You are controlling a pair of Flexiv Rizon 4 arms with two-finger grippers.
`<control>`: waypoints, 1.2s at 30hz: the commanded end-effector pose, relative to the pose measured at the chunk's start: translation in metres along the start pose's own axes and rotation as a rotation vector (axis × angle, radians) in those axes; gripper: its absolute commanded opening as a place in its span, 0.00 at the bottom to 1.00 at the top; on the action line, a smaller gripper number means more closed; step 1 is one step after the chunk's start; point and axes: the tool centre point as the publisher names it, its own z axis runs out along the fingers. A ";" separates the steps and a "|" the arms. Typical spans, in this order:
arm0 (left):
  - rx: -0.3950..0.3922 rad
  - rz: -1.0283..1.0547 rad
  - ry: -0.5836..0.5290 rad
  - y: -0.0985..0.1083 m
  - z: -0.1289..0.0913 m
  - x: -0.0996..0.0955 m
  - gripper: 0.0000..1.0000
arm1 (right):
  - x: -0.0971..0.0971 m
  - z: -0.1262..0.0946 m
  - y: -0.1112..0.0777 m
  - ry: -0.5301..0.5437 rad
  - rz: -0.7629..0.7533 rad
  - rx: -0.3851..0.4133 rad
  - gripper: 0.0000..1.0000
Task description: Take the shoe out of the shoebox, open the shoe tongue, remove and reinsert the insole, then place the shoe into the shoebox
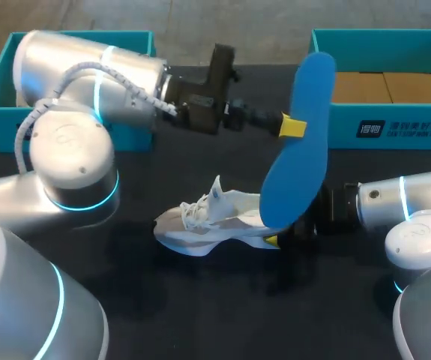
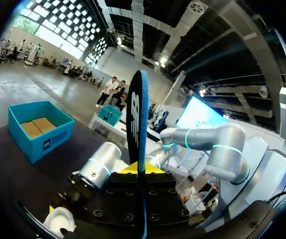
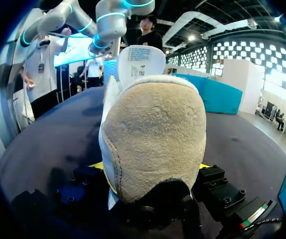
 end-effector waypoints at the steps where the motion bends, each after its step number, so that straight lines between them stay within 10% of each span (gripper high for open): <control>1: 0.035 -0.028 0.026 -0.001 -0.015 0.016 0.00 | 0.001 0.001 0.001 -0.001 0.001 0.007 0.00; 20: 0.147 -0.100 0.142 -0.028 -0.040 0.079 0.00 | 0.001 0.001 0.001 -0.001 0.001 0.007 0.00; 36: 0.147 -0.100 0.142 -0.028 -0.040 0.079 0.00 | 0.001 0.001 0.001 -0.001 0.001 0.007 0.00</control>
